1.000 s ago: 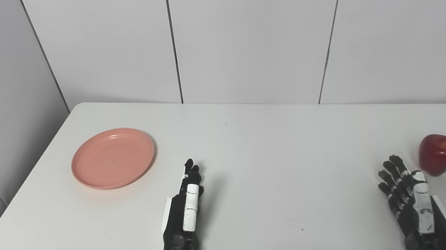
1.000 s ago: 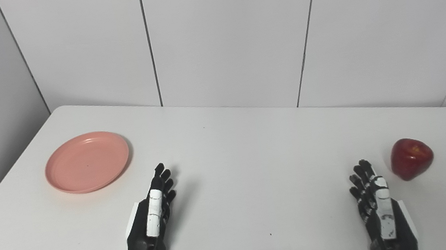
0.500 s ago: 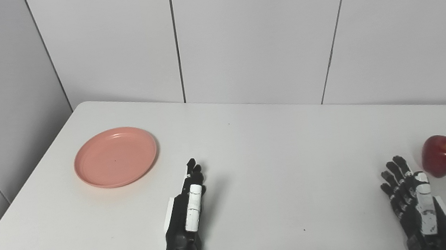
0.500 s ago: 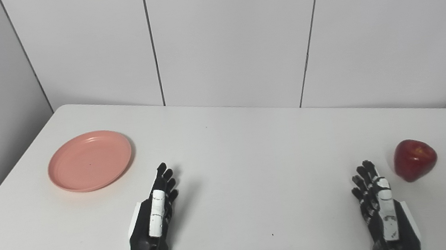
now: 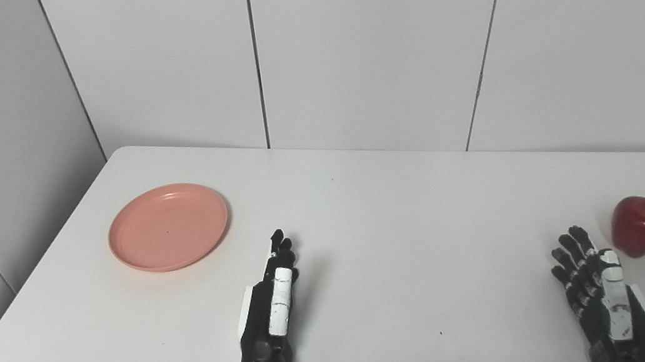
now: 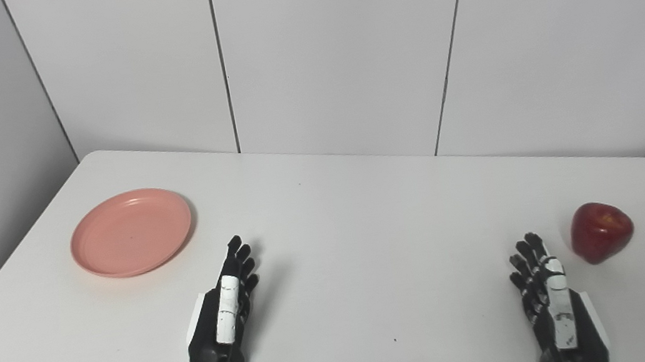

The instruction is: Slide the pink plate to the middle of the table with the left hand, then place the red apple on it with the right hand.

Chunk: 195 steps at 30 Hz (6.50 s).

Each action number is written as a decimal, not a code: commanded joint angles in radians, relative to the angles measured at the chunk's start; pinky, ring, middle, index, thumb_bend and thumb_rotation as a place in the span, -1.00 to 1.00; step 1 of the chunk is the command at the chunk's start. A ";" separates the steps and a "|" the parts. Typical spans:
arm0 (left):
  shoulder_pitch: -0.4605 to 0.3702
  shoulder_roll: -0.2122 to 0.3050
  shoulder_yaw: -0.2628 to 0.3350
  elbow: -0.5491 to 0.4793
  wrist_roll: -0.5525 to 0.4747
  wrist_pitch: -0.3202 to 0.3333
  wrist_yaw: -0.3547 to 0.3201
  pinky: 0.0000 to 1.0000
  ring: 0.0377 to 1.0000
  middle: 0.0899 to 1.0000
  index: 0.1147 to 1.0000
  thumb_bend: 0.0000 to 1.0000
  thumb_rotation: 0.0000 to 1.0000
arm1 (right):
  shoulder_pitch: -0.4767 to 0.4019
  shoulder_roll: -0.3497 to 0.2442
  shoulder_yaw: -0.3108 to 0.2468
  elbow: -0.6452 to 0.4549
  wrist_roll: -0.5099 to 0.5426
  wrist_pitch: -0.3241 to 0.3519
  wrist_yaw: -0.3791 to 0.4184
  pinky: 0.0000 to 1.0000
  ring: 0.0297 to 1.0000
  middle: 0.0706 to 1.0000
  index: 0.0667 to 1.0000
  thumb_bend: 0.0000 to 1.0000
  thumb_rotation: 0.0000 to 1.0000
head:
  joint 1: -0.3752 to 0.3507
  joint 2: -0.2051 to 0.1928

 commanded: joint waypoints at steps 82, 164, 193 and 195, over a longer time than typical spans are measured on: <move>-0.364 0.205 0.222 -0.251 -0.224 0.290 -0.095 1.00 0.84 0.81 0.85 1.00 0.99 | -0.002 0.007 0.010 0.121 0.002 -0.114 0.033 1.00 0.96 0.96 0.97 0.71 1.00 | 0.006 -0.044; -0.709 0.645 0.472 0.976 -0.352 -0.224 -0.338 0.77 0.71 0.69 0.80 0.96 0.85 | 0.013 0.003 0.016 0.089 -0.009 -0.084 0.024 1.00 0.95 0.96 0.97 0.71 1.00 | 0.002 -0.024; -0.708 0.636 0.474 1.153 -0.362 -0.278 -0.358 0.74 0.73 0.70 0.83 0.98 0.81 | 0.013 0.003 0.018 0.078 -0.016 -0.075 0.019 1.00 0.94 0.96 0.95 0.71 1.00 | -0.010 -0.005; -0.714 0.640 0.471 1.180 -0.360 -0.292 -0.368 0.76 0.74 0.70 0.83 0.94 0.82 | 0.014 0.003 0.018 0.074 -0.017 -0.072 0.018 1.00 0.94 0.96 0.96 0.71 1.00 | -0.010 -0.005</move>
